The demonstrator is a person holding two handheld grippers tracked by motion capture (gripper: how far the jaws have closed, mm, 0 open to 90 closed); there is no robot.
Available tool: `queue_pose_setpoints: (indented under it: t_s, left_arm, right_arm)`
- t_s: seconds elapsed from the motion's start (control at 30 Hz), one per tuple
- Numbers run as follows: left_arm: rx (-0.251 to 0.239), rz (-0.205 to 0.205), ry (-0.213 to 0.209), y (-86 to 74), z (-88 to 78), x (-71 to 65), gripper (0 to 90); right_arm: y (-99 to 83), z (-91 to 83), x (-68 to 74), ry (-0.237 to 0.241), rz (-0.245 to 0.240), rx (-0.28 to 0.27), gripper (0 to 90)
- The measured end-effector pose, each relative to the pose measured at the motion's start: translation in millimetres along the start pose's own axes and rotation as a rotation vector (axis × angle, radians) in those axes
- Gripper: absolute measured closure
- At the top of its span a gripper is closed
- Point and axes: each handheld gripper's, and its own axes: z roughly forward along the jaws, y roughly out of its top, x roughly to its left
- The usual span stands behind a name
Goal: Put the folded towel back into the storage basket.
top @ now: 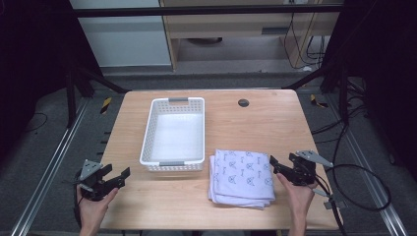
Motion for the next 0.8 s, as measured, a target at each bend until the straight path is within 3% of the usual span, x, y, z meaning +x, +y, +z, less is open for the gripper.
queue_pose_setpoints:
  t_s: [0.27, 0.5, 0.8]
  left_arm:
    - [0.005, 0.002, -0.045, 3.7, -3.6, -10.6, 31.5]
    - [-0.007, 0.010, -0.087, 6.8, -6.7, -24.6, 32.5]
    - [-0.008, 0.063, -0.156, 16.6, -7.5, -53.8, 32.4]
  right_arm:
    - [6.2, -11.1, -1.9, 0.021, -0.009, -0.020, 23.5]
    - [13.6, -18.1, 6.1, 0.047, -0.032, -0.038, 24.9]
    - [25.1, -29.4, 18.3, 0.063, -0.072, -0.057, 24.2]
